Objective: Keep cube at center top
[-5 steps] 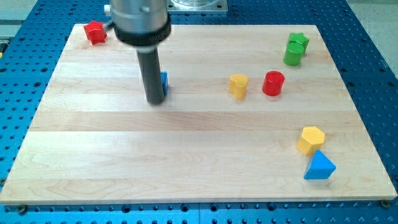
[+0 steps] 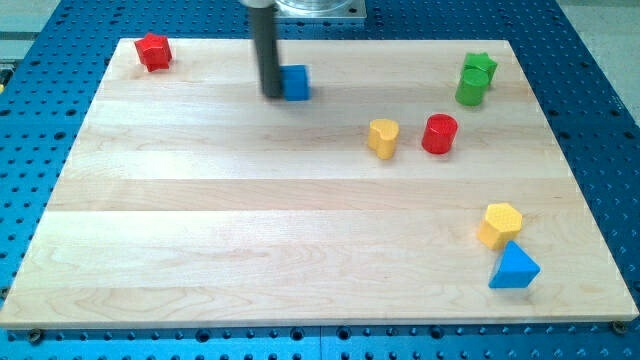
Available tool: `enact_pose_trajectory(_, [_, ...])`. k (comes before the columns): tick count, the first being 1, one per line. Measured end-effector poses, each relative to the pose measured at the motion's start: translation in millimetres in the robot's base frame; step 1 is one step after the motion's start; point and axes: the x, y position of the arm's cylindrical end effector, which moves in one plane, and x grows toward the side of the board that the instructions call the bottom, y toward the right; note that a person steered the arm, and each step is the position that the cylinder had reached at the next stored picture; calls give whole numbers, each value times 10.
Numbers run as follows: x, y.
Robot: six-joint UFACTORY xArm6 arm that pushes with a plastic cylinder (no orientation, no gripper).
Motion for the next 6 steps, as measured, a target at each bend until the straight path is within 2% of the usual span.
enact_pose_trajectory(1, [326,-247])
enact_pose_trajectory(2, [315,209])
enact_pose_trajectory(3, [-308,220])
enact_pose_trajectory(4, [-429,264])
enact_pose_trajectory(6, [-346,239])
